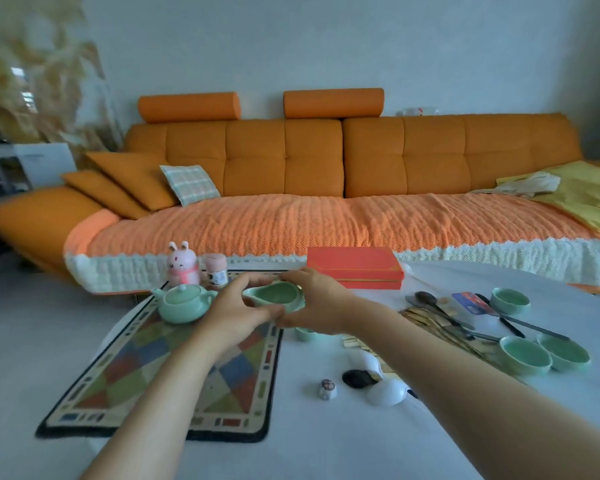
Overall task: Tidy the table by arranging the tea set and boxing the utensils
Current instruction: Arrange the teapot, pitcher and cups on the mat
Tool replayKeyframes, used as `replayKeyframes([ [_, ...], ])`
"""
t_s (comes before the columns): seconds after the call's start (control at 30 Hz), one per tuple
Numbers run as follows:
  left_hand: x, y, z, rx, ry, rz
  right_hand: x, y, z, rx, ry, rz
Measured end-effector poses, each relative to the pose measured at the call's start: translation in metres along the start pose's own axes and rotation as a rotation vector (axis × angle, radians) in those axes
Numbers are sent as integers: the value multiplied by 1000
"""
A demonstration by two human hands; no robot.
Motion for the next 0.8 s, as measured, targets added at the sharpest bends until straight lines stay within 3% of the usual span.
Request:
replayKeyframes([
  [0.2,-37,1,-54,-79,145,7,55,39,-32,-52,-155,-204],
  [0.37,-55,8,-71,-93,297,-51,73,51,-36,-39,-125,-251],
  [0.47,-80,21,-63,35,391,132,77,57,-33,-41,-106,-254],
  [0.57,-101,32,-60,134,669,272,81,59,-33,-56,-172,-255],
  [0.67,-107,45,-88,71,888,182,80,62,-33,-64,-191,-226],
  [0.8,-110,52,-108,24,928,109,81,74,-30,-57,-189,-219],
])
Point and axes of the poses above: each hand's wrist, its own y-axis towards the middle knuckle, its own x-axis out of the palm, z = x × y, the point moved 7 cm from there along y, towards the middle knuckle
